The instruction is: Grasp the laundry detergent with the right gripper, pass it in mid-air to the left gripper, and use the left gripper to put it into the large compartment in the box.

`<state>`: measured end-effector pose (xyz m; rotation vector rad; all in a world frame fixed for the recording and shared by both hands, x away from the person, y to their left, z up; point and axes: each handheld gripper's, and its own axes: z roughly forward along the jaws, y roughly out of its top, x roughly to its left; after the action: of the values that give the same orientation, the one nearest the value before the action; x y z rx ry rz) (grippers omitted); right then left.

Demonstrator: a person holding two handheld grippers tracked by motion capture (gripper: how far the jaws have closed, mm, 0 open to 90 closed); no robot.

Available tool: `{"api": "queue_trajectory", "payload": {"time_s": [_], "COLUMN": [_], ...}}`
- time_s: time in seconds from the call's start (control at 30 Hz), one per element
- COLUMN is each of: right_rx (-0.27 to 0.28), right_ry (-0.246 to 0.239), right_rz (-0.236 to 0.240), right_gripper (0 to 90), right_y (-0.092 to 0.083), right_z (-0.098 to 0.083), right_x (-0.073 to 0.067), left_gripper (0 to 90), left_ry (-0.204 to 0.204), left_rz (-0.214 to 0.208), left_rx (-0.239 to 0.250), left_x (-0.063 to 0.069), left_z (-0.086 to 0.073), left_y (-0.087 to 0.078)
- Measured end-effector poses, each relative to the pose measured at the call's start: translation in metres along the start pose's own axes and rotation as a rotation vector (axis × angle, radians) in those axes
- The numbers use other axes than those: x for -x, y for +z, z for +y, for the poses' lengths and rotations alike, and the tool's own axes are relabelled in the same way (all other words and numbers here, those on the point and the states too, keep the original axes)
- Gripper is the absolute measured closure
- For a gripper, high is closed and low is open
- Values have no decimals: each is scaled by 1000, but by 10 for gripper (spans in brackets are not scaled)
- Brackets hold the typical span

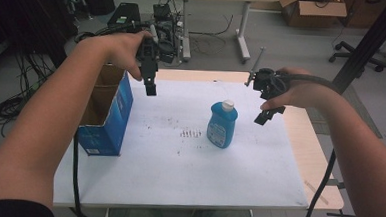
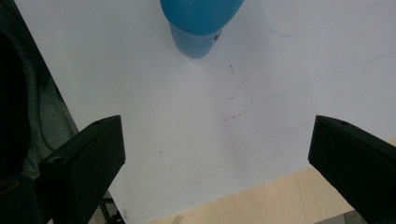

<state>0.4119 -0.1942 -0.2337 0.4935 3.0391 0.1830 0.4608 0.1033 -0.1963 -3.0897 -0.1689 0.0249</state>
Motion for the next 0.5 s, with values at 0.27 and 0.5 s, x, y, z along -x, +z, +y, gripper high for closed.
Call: {"api": "queue_trajectory", "payload": {"time_s": [0.27,0.5], "right_rx": [8,24], "right_ry": [-9,0], "right_rz": [-2,-6], "right_gripper": [42,42], "right_y": [2,6], "right_z": [-1,-6], "right_x": [-6,-10], "left_gripper": [2,2], "left_ry": [14,26], "left_rz": [0,1], "left_rx": [2,0], "left_x": [12,20], "left_z": [1,5], "left_y": [0,2]}}
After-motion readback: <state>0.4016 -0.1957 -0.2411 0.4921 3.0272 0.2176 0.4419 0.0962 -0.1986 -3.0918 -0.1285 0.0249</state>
